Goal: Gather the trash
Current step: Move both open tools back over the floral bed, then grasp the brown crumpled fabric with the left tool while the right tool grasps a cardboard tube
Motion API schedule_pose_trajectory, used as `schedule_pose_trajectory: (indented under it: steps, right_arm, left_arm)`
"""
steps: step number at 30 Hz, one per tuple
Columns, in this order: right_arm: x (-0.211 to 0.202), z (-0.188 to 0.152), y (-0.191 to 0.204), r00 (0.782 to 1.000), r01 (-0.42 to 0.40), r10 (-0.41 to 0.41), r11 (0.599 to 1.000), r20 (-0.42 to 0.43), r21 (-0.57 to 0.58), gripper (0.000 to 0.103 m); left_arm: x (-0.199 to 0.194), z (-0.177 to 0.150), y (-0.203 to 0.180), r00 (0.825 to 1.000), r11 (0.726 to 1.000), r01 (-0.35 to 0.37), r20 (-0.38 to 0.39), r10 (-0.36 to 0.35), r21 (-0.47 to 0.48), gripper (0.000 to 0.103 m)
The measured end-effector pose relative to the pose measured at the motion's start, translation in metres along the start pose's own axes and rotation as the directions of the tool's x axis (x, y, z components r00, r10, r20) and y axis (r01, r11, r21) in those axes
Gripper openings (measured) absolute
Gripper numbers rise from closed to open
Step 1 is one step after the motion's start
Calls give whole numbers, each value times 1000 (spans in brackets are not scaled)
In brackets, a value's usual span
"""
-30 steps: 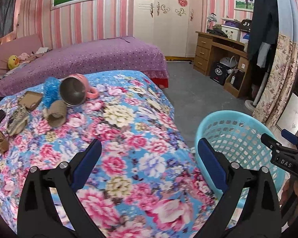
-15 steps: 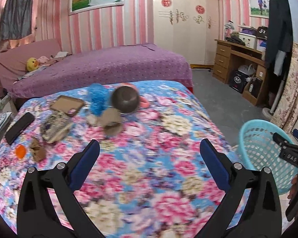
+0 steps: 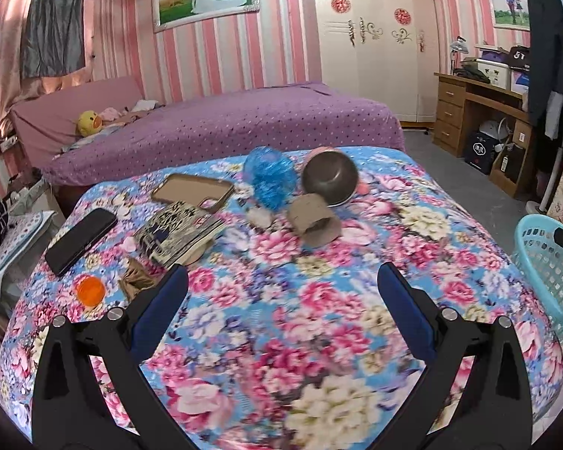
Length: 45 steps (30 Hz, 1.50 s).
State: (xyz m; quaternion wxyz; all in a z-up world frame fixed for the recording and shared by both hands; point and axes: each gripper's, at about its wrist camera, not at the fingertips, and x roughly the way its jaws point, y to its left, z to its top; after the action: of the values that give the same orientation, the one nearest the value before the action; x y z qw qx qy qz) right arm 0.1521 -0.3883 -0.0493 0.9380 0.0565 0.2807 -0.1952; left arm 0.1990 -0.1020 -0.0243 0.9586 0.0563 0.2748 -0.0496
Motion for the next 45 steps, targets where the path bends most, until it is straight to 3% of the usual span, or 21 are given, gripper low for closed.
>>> schedule_pose_trajectory:
  steps: [7, 16, 21, 32, 42, 45]
  right_arm:
    - [-2, 3, 19, 1000, -13, 13, 1000, 1, 0, 99]
    - [0, 7, 77, 996, -95, 95, 995, -1, -39, 99]
    - [2, 7, 113, 993, -120, 120, 987, -6, -104, 99]
    - [4, 7, 174, 986, -168, 168, 962, -22, -216, 99]
    - [11, 9, 214, 973, -230, 217, 945, -80, -234, 98]
    - [12, 8, 225, 969, -246, 232, 941, -88, -233, 98]
  left_arm:
    - [1, -2, 27, 1000, 1000, -4, 0, 4, -21, 97]
    - [12, -11, 65, 999, 997, -35, -28, 33, -63, 97]
    - [24, -14, 91, 997, 990, -53, -69, 44, -129, 97]
    - [57, -21, 129, 985, 980, -91, -164, 62, -177, 97]
    - [80, -21, 151, 969, 961, -133, -234, 74, -243, 97]
    - [88, -22, 152, 963, 962, -123, -262, 57, -243, 88]
